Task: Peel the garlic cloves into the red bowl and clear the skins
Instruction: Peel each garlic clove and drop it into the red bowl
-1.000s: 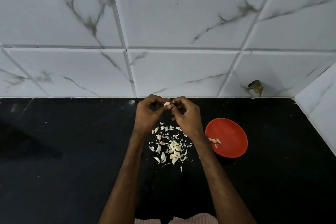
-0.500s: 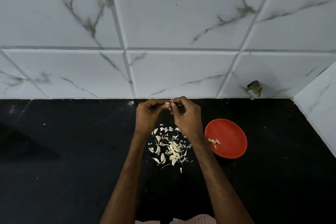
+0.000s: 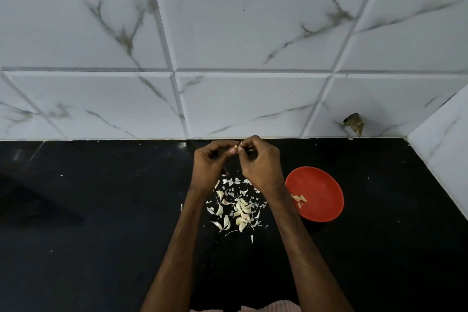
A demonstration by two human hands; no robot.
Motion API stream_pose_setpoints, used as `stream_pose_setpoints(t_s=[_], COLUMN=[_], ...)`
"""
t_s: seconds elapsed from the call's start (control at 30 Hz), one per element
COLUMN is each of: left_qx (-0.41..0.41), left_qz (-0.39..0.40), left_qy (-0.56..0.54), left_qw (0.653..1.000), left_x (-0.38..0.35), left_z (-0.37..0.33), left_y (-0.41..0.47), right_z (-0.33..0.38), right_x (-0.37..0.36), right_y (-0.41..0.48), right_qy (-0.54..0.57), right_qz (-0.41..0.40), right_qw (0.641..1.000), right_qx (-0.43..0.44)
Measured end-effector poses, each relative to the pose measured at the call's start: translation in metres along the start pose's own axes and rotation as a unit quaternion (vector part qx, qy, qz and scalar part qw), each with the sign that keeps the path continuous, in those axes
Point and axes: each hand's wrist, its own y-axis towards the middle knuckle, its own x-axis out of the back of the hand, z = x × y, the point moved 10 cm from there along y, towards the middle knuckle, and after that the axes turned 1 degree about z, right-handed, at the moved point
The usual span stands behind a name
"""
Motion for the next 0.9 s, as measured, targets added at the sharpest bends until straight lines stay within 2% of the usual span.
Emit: stream_pose_setpoints(t_s=[0.13, 0.33, 0.67, 0.77, 0.9], left_qx=[0.045, 0.055, 0.067, 0.09, 0.112], left_qz=[0.001, 0.026, 0.094, 0.104, 0.106], left_qy=[-0.047, -0.003, 0.033, 0.004, -0.039], left_qw=[0.998, 0.998, 0.993, 0.991, 0.987], left_x=[0.0, 0.0, -0.005, -0.008, -0.011], left_z=[0.005, 0.004, 0.011, 0.016, 0.02], left_y=[0.0, 0.001, -0.003, -0.006, -0.007], right_z=[-0.001, 0.004, -0.014, -0.012, -0.006], right_x=[-0.001, -0.002, -0.009, -0.01, -0.011], right_y=[0.0, 0.004, 0.003, 0.003, 0.001], right_qy=[0.02, 0.029, 0.048, 0.053, 0.003], right_qz=[0.009, 0.059, 0.135, 0.137, 0.128], right_qw=[1.0, 0.997, 0.989, 0.989, 0.992], right_qx=[0.004, 0.026, -0.038, -0.02, 0.016])
